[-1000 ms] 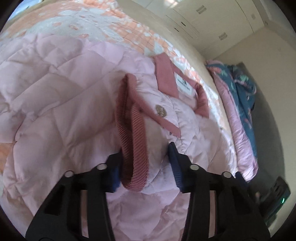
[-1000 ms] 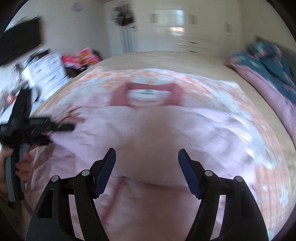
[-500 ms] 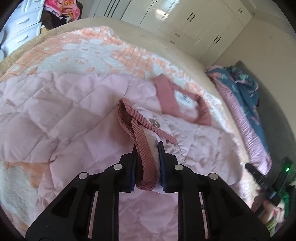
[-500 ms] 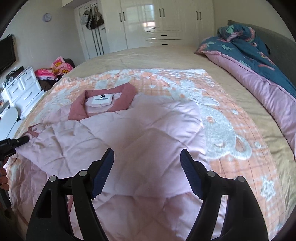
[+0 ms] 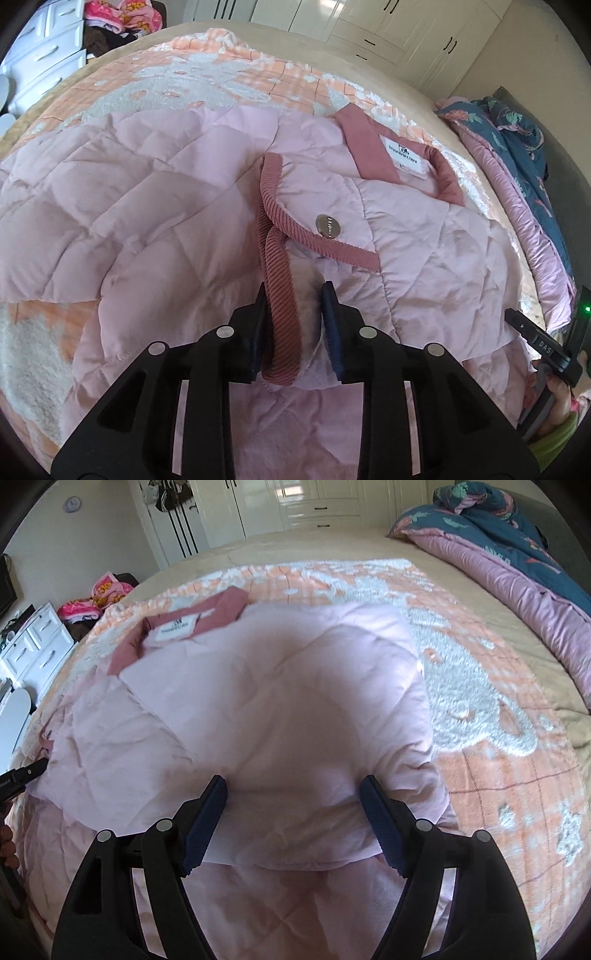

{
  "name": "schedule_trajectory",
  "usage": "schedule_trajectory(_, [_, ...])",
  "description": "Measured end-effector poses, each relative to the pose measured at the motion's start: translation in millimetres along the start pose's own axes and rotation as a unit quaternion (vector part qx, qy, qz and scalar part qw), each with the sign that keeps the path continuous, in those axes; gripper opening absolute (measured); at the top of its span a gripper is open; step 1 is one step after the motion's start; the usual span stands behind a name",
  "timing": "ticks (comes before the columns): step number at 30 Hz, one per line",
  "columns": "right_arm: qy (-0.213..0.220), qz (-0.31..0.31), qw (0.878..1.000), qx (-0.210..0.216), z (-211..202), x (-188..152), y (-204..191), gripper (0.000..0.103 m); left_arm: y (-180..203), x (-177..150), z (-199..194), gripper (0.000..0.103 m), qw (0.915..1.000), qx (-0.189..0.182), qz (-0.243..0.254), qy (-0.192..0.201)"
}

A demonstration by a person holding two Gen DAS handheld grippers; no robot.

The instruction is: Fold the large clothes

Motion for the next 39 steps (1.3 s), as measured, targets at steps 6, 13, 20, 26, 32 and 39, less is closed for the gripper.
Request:
schedule_trajectory(6, [-0.003, -0.005, 1.0, -0.018, 5.6, -1.7, -1.4, 0.074, 0.8, -2.9, 4.4, 0.024, 0.9999, 0.008, 0.006, -0.003])
schedule_trajectory(13, [0.008, -0.006, 1.0, -0.014, -11.8, 1.5, -15.4, 0.089, -1.1, -2.1, -4.2, 0.03, 0.9999, 0.01, -0.004, 0.0])
schedule_trajectory(20, [0.038, -0.018, 0.999, 0.012, -32.2, 6.4, -38.9, 0.097, -5.6, 1.1, -27.5, 0.062, 0.9996, 0.01, -0.015, 0.02])
schedule_trajectory(26, [0.063, -0.027, 0.997, 0.03, -50.5, 9.8, -58.6, 0.098, -8.9, 5.8, -44.6, 0.084, 0.9989, 0.015, -0.023, 0.037])
schedule_trajectory(32, [0.076, -0.046, 0.995, 0.044, -66.0, 12.7, -78.3, 0.099, -16.4, 11.2, -66.5, 0.094, 0.9973, 0.034, -0.027, 0.059])
schedule_trajectory(39, [0.093, -0.062, 0.992, 0.06, -82.8, 14.7, -100.6, 0.099, -34.9, 14.2, -85.8, 0.094, 0.9951, 0.046, -0.056, 0.067])
Point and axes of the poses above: each gripper's, at about its wrist camera, not at the fingertips, and z roughly the way its jaws point, y to its right, x to its top, the point moved 5 cm from there along z, roughly the way its jaws point
